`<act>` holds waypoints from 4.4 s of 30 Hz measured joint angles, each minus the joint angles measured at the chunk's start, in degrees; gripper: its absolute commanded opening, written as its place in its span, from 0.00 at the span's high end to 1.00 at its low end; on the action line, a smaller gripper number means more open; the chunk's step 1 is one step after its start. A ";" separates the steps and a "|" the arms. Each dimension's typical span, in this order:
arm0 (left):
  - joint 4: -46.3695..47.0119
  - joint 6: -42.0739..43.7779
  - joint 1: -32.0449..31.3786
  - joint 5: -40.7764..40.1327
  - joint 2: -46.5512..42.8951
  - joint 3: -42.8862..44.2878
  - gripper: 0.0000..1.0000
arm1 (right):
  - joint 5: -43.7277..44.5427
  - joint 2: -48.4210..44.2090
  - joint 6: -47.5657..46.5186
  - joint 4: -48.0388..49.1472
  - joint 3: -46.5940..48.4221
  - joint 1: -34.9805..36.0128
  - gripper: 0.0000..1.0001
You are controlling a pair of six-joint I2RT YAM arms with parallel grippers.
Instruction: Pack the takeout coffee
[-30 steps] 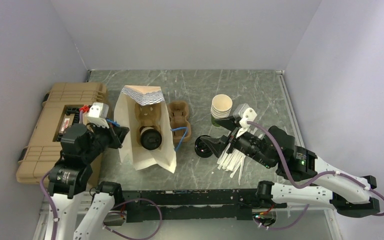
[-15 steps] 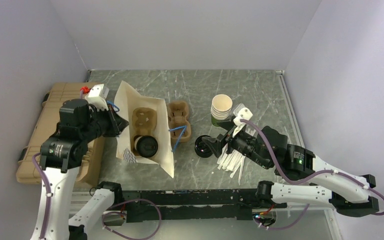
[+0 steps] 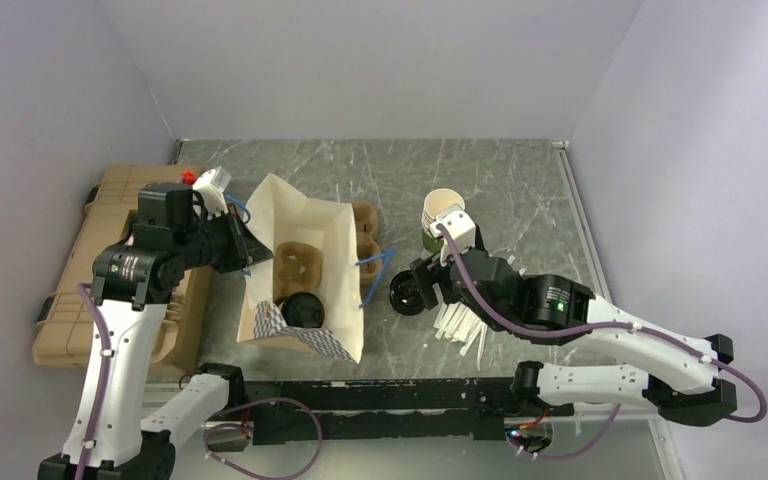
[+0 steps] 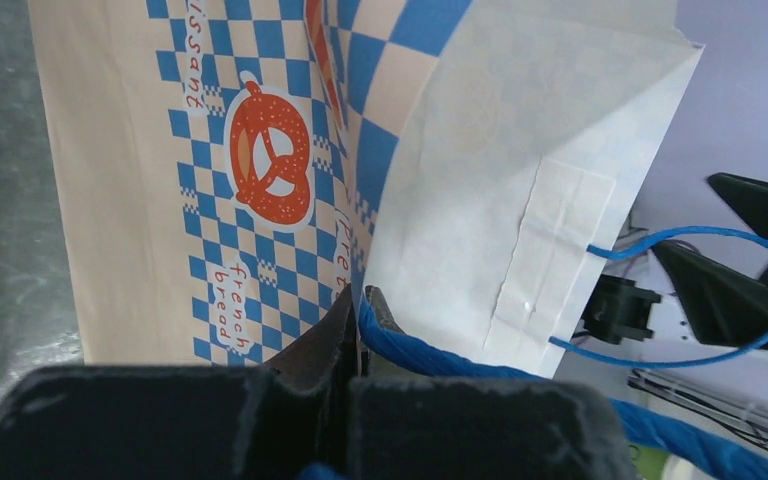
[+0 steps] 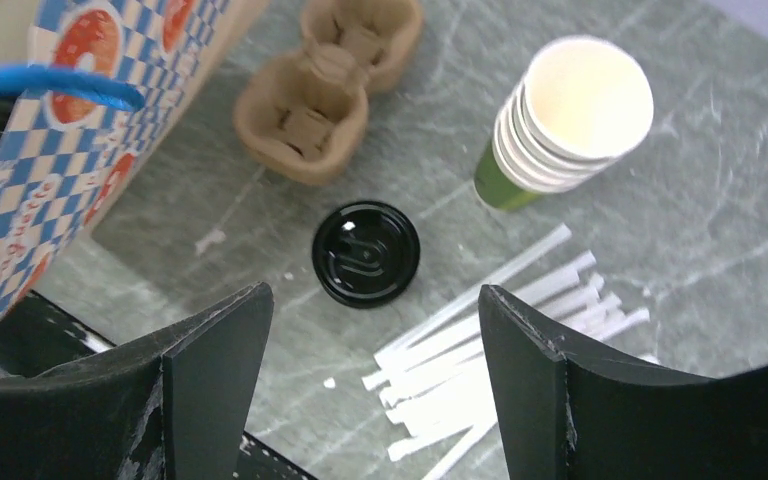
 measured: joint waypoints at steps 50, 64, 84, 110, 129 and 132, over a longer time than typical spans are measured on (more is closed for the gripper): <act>2.40 3.21 4.00 -3.32 1.16 -1.11 0.35 | -5.86 1.77 27.06 -10.49 -16.35 -25.51 0.32; 2.82 4.26 4.00 1.01 -5.01 1.95 0.31 | -6.49 0.81 32.74 -8.35 -24.48 -35.63 0.55; 2.75 4.72 3.34 3.58 -6.71 -0.42 0.21 | -15.63 12.39 29.29 8.24 -28.52 -51.89 0.72; 2.43 4.92 2.47 2.21 -6.69 0.72 0.17 | -21.51 20.83 24.68 17.25 -29.64 -56.85 0.81; 2.45 5.03 2.47 2.21 -6.71 0.70 0.15 | -20.90 17.42 22.88 15.45 -30.01 -56.87 1.00; 2.45 5.31 2.47 2.21 -6.71 0.70 0.15 | -20.35 14.14 22.12 13.57 -29.44 -56.87 1.00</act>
